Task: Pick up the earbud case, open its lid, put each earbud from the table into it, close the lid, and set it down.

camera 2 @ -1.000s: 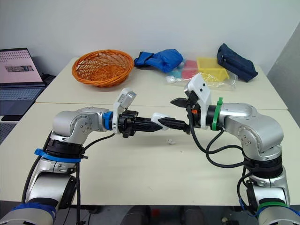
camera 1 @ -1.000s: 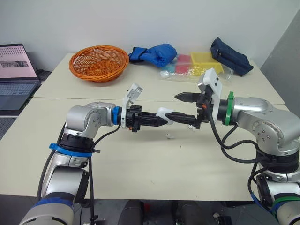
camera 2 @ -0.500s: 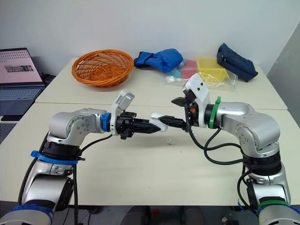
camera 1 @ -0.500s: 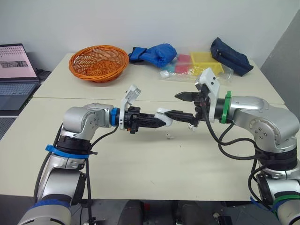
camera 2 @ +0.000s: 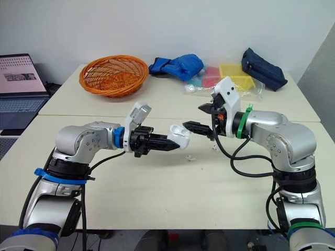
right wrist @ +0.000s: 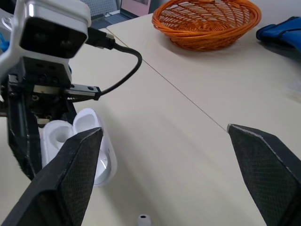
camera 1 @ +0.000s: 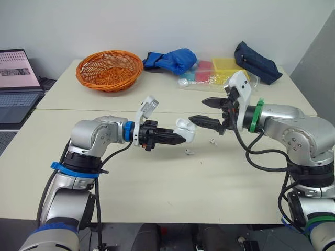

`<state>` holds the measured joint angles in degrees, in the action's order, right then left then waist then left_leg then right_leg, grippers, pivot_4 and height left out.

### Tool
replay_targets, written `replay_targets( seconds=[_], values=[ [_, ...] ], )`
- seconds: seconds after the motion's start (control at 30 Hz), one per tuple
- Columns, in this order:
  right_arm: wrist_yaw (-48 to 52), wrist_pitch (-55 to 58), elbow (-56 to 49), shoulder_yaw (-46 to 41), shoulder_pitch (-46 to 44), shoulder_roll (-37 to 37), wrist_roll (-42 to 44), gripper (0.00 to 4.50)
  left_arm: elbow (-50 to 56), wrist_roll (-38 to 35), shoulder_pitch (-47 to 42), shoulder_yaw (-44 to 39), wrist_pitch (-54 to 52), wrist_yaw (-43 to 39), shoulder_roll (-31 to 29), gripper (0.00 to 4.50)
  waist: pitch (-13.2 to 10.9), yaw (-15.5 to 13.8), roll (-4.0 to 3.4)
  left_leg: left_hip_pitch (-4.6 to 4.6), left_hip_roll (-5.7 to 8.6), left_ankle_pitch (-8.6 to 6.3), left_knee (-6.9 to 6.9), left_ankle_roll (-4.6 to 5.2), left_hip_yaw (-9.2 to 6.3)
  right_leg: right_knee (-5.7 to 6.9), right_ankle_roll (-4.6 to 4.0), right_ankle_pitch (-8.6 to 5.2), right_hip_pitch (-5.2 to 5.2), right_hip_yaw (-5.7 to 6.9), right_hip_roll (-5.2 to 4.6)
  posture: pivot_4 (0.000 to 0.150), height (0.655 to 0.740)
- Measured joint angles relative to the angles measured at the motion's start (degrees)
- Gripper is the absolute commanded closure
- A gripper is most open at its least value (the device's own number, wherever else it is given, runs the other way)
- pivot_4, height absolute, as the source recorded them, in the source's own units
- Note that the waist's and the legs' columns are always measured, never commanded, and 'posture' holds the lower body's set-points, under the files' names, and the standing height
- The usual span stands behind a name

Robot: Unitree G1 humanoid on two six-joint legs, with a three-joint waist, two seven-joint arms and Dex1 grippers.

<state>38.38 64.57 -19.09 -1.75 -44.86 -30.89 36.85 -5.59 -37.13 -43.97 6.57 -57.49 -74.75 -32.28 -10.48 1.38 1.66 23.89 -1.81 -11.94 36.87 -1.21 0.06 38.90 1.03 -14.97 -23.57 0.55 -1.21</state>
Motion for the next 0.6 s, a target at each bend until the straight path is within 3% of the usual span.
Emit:
replay_targets(
  seconds=[0.2,0.33,0.6],
  values=[
    [2.2,4.8,0.3,-4.3,0.6,-7.0,5.1,0.08,0.2,1.8,2.1,-0.5,5.7,2.0,-0.5,3.75,0.0,-0.3,0.01,0.03,0.01,0.00,-0.01,0.00,-0.03,-0.09,-0.01,0.00,0.03,-0.01,-0.06,0.150,0.7400],
    [1.2,0.0,4.2,0.7,9.8,-12.2,-2.4,0.08,0.4,3.6,5.1,-3.2,10.6,3.4,-4.2,3.75,0.0,-0.3,0.01,0.04,0.01,-0.01,-0.08,0.01,0.05,-0.18,-0.04,-0.02,-0.01,-0.08,-0.06,0.150,0.7400],
    [-3.5,-17.8,14.8,8.3,14.3,-1.7,-14.6,0.08,8.0,3.3,9.6,-6.4,12.2,9.7,-3.9,3.75,0.0,0.4,-0.04,0.01,-0.04,-0.01,-0.12,0.00,0.10,-0.06,-0.01,-0.02,-0.09,-0.10,0.03,0.150,0.7400]
  ],
)
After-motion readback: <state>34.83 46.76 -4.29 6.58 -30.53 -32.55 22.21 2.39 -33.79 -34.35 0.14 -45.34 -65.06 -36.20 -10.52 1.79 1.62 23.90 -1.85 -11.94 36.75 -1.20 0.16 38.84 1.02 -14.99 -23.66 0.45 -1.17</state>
